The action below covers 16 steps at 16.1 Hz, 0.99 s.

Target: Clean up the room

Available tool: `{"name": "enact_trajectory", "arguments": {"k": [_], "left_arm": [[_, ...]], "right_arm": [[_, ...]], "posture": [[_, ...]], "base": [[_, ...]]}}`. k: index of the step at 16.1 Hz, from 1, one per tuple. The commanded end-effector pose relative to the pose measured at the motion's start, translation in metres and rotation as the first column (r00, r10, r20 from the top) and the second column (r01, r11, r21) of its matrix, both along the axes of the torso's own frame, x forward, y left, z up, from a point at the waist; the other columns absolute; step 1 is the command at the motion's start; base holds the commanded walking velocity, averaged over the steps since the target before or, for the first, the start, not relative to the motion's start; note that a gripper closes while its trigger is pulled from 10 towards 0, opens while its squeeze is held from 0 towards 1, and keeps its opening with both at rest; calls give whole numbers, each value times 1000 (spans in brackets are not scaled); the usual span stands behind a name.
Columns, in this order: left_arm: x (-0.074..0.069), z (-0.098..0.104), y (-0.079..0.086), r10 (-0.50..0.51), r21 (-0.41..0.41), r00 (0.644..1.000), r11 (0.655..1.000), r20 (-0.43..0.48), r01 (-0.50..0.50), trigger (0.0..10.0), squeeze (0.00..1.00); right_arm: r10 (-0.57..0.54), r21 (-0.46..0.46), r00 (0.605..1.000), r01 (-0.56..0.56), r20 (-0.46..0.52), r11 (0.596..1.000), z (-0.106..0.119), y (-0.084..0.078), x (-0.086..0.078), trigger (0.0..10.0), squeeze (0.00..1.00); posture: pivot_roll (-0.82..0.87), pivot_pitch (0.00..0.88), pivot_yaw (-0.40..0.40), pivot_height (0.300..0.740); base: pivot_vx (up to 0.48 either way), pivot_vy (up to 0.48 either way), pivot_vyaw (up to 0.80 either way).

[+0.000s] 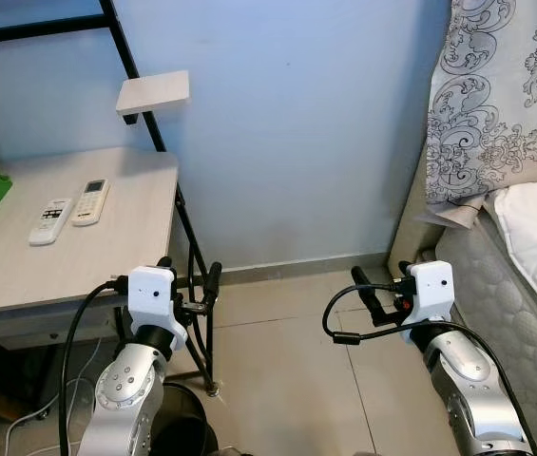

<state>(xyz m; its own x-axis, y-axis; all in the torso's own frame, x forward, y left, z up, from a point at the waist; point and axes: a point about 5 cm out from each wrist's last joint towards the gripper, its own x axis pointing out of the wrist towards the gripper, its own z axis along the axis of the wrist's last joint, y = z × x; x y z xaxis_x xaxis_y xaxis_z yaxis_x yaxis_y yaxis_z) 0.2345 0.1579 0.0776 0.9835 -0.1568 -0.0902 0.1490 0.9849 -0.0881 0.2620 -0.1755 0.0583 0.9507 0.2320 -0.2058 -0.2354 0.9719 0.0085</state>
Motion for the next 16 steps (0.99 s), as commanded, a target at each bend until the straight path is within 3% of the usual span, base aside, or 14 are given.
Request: {"name": "enact_trajectory", "arguments": {"k": [1, 2, 3, 8, 12, 13, 16], "left_arm": [[19, -5, 8, 53, -78, 996, 995, -76, -59, 10000, 0], [36, 8, 16, 92, -68, 995, 993, -33, -94, 10000, 0], [39, 11, 19, 104, -68, 994, 992, -22, -106, 10000, 0], [33, 14, 23, 101, -57, 995, 993, 5, -101, 10000, 0], [-6, 19, 19, 2, -26, 1000, 1000, 3, -2, 10000, 0], [-4, 21, 16, -13, -24, 1000, 1000, 13, 13, 10000, 0], [13, 27, 7, -46, 7, 998, 999, 44, 46, 10000, 0]], "right_arm": [[-43, 49, 999, 44, -30, 998, 3, 24, 26, 10000, 0], [-64, 99, 998, 63, 8, 993, 9, 24, 36, 10000, 0], [-67, 111, 998, 64, 17, 992, 11, 26, 38, 10000, 0], [-54, 86, 998, 50, 42, 995, 13, 28, 41, 10000, 0], [-67, 66, 998, 65, 16, 996, 3, 5, -2, 10000, 0], [-84, 75, 996, 83, 14, 994, 2, 5, -3, 10000, 0], [-68, 51, 996, 65, 61, 997, 13, 18, 17, 10000, 0]], "posture": [[-135, 0, 79, 740], [-135, 0, 79, 740], [-134, 0, 82, 740], [-138, 0, 78, 740], [-127, 0, 73, 740], [-143, 0, 89, 740], [-149, 0, 97, 740]], "base": [[0, 0, 0], [0, 0, 0], [0, 0, 0], [0, 0, 0], [0, 0, 0], [0, 0, 0], [0, 0, -237]]}}
